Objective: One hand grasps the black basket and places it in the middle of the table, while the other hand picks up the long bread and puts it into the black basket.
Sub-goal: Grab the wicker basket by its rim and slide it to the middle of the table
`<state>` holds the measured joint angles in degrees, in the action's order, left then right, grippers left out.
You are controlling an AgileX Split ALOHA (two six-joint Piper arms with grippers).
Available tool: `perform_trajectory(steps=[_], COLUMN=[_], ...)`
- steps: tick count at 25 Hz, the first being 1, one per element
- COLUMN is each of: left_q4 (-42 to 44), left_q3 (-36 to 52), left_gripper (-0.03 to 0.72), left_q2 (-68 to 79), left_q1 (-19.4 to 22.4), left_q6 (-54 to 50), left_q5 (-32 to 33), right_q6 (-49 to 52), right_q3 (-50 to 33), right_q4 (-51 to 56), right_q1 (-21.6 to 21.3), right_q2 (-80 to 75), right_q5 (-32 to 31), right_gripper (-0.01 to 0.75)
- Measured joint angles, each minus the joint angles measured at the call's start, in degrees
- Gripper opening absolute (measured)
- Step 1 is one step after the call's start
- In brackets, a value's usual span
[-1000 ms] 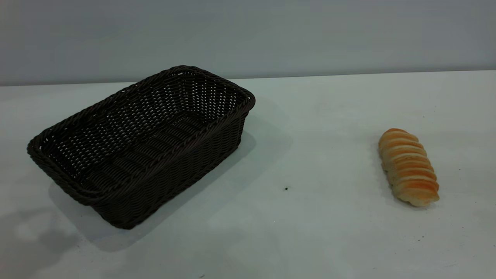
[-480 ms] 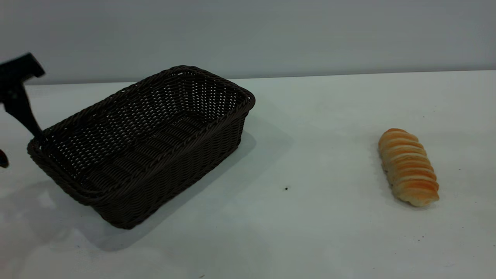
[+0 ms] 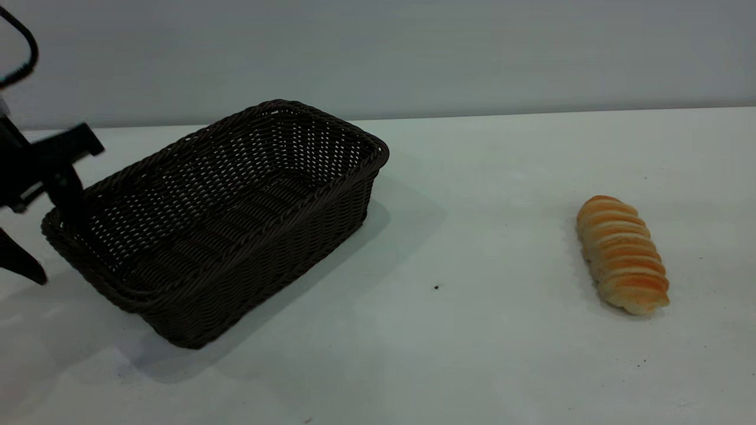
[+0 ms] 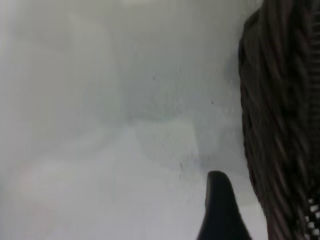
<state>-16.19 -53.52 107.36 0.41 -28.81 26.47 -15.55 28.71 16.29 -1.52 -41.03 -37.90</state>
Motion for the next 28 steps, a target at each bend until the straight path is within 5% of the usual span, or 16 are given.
perform_trajectory(steps=[7,10,12,13,19,28], left_q4=[-4.76,-6.05,-8.6,-8.93,-8.86,-7.51], left_q3=[-0.04,-0.04,-0.11,-0.46,-1.08,-18.28], left_gripper=[0.513,0.346,0.152,0.136,0.14,0.14], left_q2=[9.41,11.45,11.74,11.72,9.12,9.13], left_q1=[-2.1,-3.35,-3.36,-3.36,-3.47,-4.07], left_q6=[0.73,2.65,1.95,2.33,5.51,24.04], left_q5=[-8.4,-10.25,-11.6,-12.28,-10.7,5.73], right_q6=[0.0,0.0,0.05,-0.01,-0.01,-0.2], right_q3=[0.0,0.0,0.0,0.0,0.0,0.0], right_q4=[0.03,0.03,0.03,0.03,0.03,0.03], right_q1=[0.0,0.0,0.0,0.0,0.0,0.0], right_q2=[0.0,0.0,0.0,0.0,0.0,0.0], right_q5=[0.0,0.0,0.0,0.0,-0.38,-0.64], right_gripper=[0.371,0.371,0.371,0.371,0.371,0.371])
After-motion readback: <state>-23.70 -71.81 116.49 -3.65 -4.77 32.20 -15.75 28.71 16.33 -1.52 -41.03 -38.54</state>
